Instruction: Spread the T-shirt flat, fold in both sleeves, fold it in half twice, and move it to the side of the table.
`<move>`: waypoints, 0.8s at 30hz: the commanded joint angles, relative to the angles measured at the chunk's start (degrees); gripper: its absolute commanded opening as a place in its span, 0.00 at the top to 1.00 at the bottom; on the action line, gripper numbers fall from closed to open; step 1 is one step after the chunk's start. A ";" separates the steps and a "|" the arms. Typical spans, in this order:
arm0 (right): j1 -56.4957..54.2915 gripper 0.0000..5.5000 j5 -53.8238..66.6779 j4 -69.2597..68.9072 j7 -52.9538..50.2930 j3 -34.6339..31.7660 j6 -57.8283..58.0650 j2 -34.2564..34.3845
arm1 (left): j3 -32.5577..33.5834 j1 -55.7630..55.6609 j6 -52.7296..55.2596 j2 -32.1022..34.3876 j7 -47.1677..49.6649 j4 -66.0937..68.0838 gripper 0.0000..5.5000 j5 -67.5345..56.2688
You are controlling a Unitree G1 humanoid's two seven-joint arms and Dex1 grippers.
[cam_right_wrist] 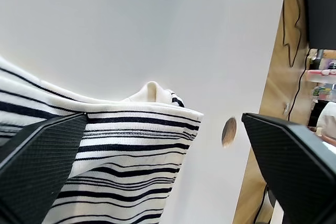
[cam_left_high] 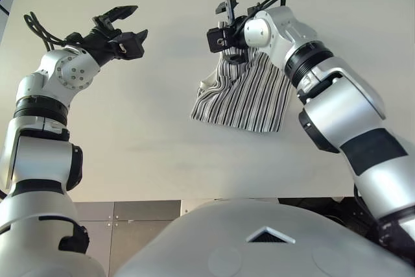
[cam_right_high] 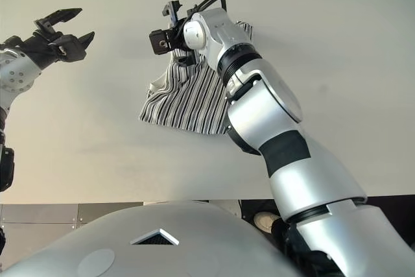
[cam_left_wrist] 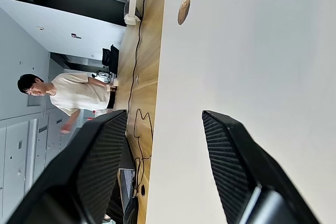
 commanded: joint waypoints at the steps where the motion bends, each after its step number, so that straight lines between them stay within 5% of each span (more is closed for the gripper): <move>1: 1.92 0.00 -1.21 0.44 1.42 1.40 0.25 -0.02 | -0.67 -0.53 -0.14 -0.16 0.22 -0.13 0.52 0.99; 24: 10.46 0.00 5.80 -0.11 -5.91 -3.45 0.77 15.53 | -0.79 -0.17 -0.32 -0.19 0.88 -0.46 0.52 1.54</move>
